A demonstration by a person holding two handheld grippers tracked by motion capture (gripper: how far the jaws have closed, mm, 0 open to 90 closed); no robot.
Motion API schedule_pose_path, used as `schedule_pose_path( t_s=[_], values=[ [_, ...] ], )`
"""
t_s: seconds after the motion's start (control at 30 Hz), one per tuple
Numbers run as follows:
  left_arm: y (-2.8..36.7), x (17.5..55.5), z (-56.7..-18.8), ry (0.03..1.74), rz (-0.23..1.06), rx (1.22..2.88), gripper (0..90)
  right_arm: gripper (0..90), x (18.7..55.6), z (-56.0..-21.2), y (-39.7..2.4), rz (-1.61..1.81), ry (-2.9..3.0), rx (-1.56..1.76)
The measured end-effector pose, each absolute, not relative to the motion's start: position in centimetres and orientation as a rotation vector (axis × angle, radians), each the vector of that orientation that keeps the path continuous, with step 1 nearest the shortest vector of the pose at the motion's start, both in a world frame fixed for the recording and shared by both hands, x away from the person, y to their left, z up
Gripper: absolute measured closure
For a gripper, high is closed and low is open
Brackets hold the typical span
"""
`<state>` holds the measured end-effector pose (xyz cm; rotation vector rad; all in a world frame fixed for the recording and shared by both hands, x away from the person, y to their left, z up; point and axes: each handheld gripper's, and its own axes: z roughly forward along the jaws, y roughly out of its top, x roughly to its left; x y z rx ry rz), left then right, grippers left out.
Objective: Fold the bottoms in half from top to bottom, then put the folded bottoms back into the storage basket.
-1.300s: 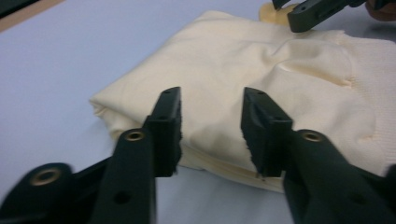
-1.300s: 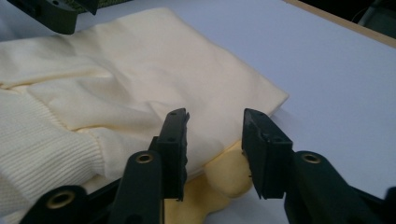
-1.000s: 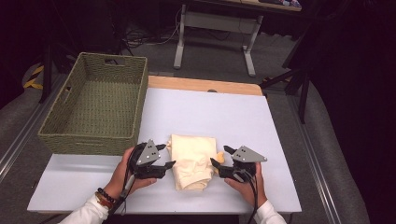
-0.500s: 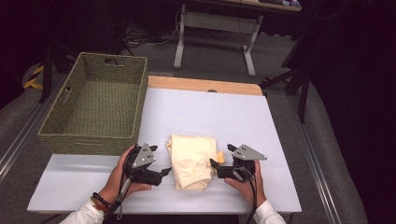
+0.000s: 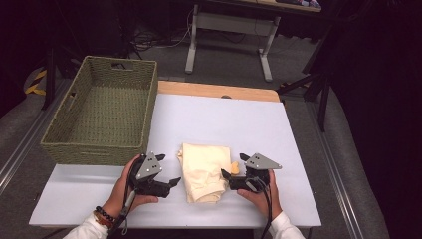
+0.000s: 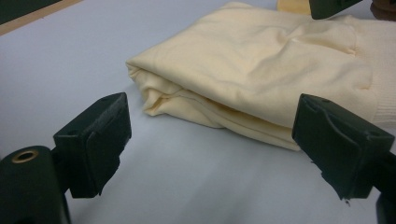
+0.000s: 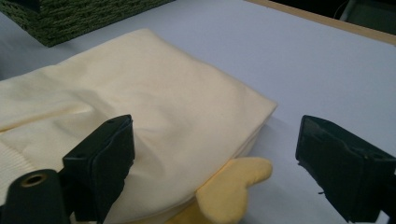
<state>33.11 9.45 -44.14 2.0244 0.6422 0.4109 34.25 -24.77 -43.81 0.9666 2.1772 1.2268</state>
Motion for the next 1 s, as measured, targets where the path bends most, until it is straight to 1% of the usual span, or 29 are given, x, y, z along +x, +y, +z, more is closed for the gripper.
schedule_pose_path(
  t_s=[0.17,0.27,0.4,0.43,0.47,0.57,0.77,0.83,0.93,1.0],
  values=[
    [9.2,33.2,-44.2,0.651,0.395,2.023,12.9,12.6,34.3,-43.9,-24.7,1.225,2.185,0.977],
    [8.5,33.6,-44.2,0.674,0.352,2.008,12.9,12.5,34.4,-44.1,-24.3,1.226,2.204,0.985],
    [7.5,34.5,-44.4,0.736,0.261,1.973,12.9,11.9,34.7,-44.3,-24.0,1.224,2.226,1.005],
    [7.5,34.5,-44.4,0.736,0.261,1.973,13.0,11.8,34.7,-44.4,-23.9,1.227,2.234,1.013],
    [6.7,35.1,-44.8,0.776,0.230,1.982,13.0,11.2,34.8,-44.5,-23.8,1.228,2.243,1.024],
    [5.8,35.6,-45.7,0.827,0.169,2.015,12.8,10.9,35.0,-44.8,-23.6,1.235,2.273,1.068],
    [5.5,36.5,-46.4,0.941,0.024,2.037,11.8,9.9,35.8,-45.8,-23.4,1.246,2.356,1.222],
    [5.6,36.8,-46.7,0.974,-0.072,2.021,14.0,10.4,36.0,-45.9,-23.3,1.247,2.397,1.241],
    [5.5,36.9,-46.6,0.961,-0.086,2.031,14.5,11.1,36.4,-46.0,-23.1,1.247,2.442,1.260],
    [5.4,37.0,-46.7,0.929,-0.120,2.031,19.9,12.9,36.5,-46.0,-22.8,1.248,2.473,1.232]
  ],
)
